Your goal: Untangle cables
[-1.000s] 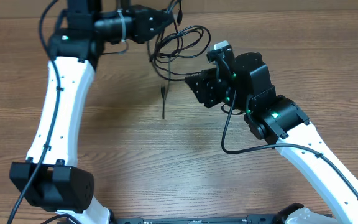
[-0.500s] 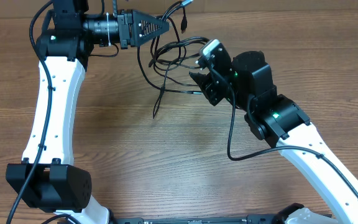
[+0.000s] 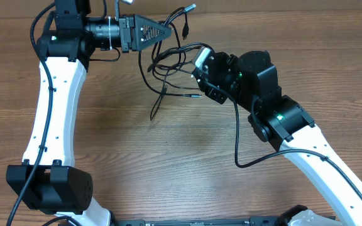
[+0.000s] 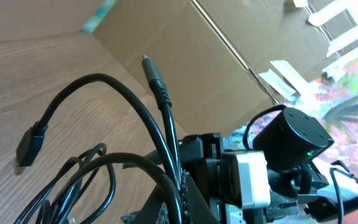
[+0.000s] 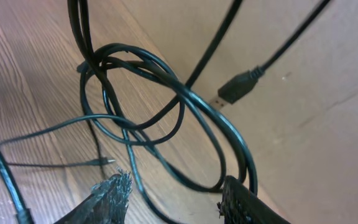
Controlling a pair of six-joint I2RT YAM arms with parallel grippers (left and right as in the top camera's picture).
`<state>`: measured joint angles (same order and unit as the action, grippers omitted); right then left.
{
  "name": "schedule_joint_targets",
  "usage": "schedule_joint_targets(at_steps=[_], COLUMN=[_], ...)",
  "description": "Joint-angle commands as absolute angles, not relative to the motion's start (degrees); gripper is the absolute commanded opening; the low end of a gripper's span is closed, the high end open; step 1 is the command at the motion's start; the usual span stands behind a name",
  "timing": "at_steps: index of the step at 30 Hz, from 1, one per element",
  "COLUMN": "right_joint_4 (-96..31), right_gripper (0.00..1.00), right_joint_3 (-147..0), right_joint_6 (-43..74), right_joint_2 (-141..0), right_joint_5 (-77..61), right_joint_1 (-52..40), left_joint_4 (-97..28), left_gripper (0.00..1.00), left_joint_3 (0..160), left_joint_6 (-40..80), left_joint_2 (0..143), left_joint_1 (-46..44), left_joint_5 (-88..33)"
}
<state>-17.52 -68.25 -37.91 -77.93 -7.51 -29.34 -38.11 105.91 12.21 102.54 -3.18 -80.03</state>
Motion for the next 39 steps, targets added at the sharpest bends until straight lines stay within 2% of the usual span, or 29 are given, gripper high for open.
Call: schedule_joint_targets(at_steps=[1, 8, 18, 34, 36, 39], right_joint_4=[-16.9, -16.7, -17.2, -17.4, -17.5, -17.9], right_gripper=[0.48, 0.47, 0.53, 0.53, 0.45, 0.24], right_joint_3=[-68.7, -68.7, -68.7, -68.7, -68.7, -68.7], right_joint_6=[-43.2, -47.0, -47.0, -47.0, -47.0, -47.0], right_joint_2=[-76.3, -76.3, -76.3, -76.3, -76.3, -76.3], right_joint_5=[-7.9, -7.6, -7.5, -7.6, -7.5, -7.6], right_joint_1=[-29.6, -29.6, -29.6, -29.6, -29.6, -29.6], left_joint_4=[-38.3, -38.4, -40.4, -40.5, -40.4, -40.4], left_gripper=[0.04, 0.04, 0.04, 0.04, 0.04, 0.04], left_joint_3=[106.7, 106.7, 106.7, 106.7, 106.7, 106.7], left_joint_6=[10.7, 10.7, 10.7, 11.4, 11.4, 11.4], left_joint_2=[102.0, 102.0, 102.0, 102.0, 102.0, 102.0], left_joint_1=[-5.4, -7.5, -7.4, -11.1, -11.2, -11.2], left_joint_5=[-82.6, -78.8, -67.3, -80.1, -79.9, -80.0])
